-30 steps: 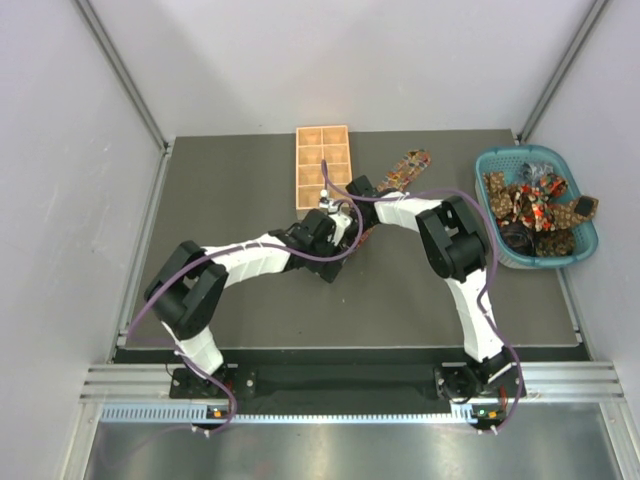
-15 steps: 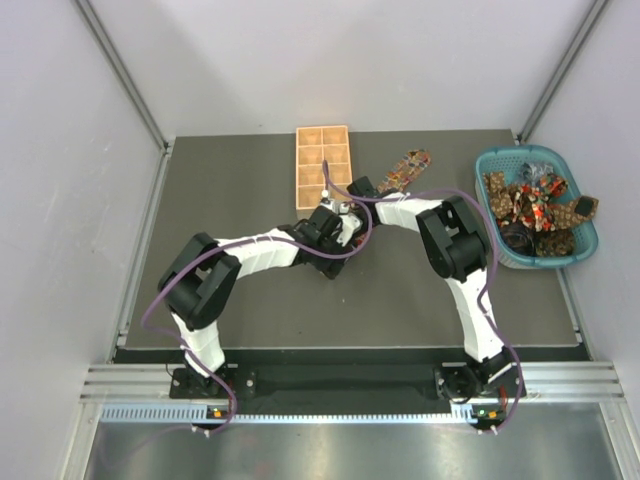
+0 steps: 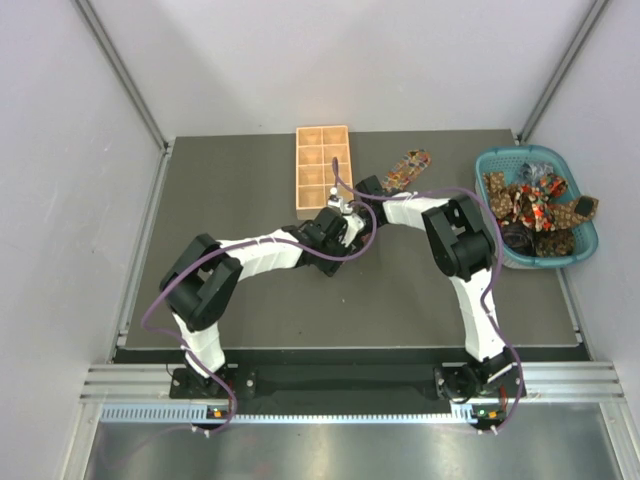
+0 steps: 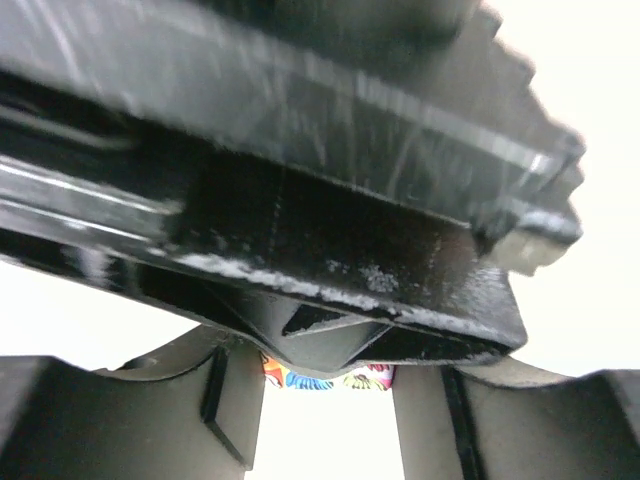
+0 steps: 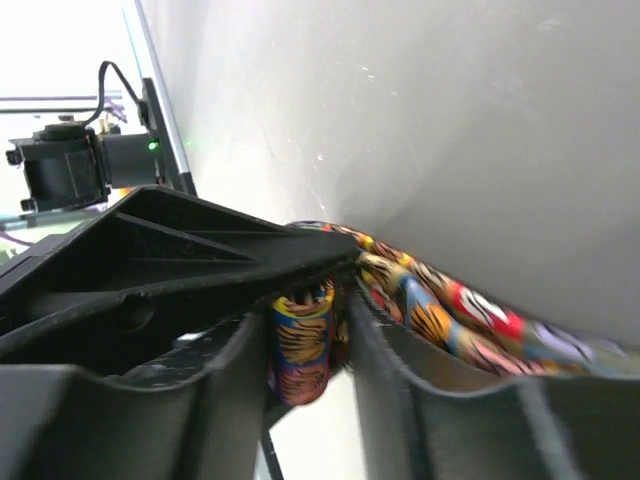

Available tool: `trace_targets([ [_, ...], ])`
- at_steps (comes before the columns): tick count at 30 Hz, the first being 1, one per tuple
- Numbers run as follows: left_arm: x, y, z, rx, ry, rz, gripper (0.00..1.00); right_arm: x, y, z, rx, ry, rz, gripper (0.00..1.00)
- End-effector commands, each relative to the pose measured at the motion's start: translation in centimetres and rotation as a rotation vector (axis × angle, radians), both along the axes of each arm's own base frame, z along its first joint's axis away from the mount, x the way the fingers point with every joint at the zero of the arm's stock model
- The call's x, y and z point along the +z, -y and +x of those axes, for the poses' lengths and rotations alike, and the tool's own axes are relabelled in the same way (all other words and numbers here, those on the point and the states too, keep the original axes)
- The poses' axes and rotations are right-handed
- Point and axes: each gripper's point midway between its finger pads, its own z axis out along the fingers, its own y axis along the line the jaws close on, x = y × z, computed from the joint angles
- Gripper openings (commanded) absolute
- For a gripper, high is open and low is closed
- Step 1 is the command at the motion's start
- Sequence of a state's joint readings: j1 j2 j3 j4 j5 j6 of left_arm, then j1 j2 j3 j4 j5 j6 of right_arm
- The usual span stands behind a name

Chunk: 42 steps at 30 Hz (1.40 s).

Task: Roll the ties
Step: Roll the tie

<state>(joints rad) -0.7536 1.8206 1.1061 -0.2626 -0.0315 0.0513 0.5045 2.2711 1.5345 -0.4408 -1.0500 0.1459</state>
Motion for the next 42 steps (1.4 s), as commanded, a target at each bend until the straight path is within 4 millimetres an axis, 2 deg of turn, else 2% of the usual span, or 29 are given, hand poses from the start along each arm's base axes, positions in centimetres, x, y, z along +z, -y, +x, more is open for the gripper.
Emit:
trace_targets([
  [1,-3.0,-1.2,-2.5,0.003,-0.107,0.091,0.42,-1.8,1.2,1.8,-0.054,0.127,-0.110,0.43],
  [3,-3.1,-1.3,-2.7,0.008,-0.116,0.099,0.41,-1.7,1.4,2.0,-0.061,0.137,-0.117,0.45],
  [7,-3.0,-1.5,-2.8,0.018,-0.122,0.101,0.40,-2.1,1.6,2.2,-0.074,0.134,-0.137,0.37],
  [8,-2.9,-1.5,-2.8,0.021,-0.120,0.098,0.40,-2.3,1.6,2.1,-0.075,0.129,-0.141,0.33],
  [9,-2.8,-1.5,-2.8,0.020,-0.120,0.096,0.40,-2.3,1.6,2.2,-0.076,0.129,-0.141,0.23],
  [11,-2.7,-1.3,-2.8,0.017,-0.121,0.087,0.42,-2.5,1.7,2.1,-0.075,0.123,-0.143,0.18],
  [12,-2.7,-1.1,-2.9,0.016,-0.124,0.082,0.45,-2.7,1.7,2.1,-0.076,0.116,-0.146,0.14],
  [13,-2.5,-1.0,-2.7,0.017,-0.118,0.074,0.52,-2.7,1.7,2.0,-0.075,0.114,-0.145,0.13],
  [15,-2.2,-0.8,-2.5,0.016,-0.111,0.066,0.57,-2.9,1.5,1.8,-0.068,0.108,-0.144,0.10],
  [16,-2.0,-0.6,-2.5,0.010,-0.108,0.061,0.64,-2.9,1.4,1.8,-0.066,0.109,-0.142,0.09],
  [19,-1.2,-0.1,-1.9,0.006,-0.092,0.043,0.72,-3.1,1.0,1.2,-0.046,0.108,-0.140,0.07],
  [25,-0.1,0.7,-0.5,-0.002,-0.056,0.032,0.77,-3.0,0.5,0.6,-0.016,0.101,-0.128,0.05],
  [31,-1.1,0.3,0.7,0.020,-0.081,0.033,0.70,-2.6,0.2,0.2,0.001,0.107,-0.106,0.04],
  [35,-1.7,-0.3,0.3,0.035,-0.098,0.040,0.54,-2.7,0.3,0.3,-0.001,0.106,-0.111,0.04],
  [39,-2.2,-0.9,-0.5,0.042,-0.124,0.057,0.45,-2.8,0.3,0.5,-0.006,0.113,-0.117,0.13],
  [42,-2.6,-0.8,-1.3,0.035,-0.155,0.046,0.43,-2.7,0.4,0.7,-0.012,0.116,-0.121,0.22],
])
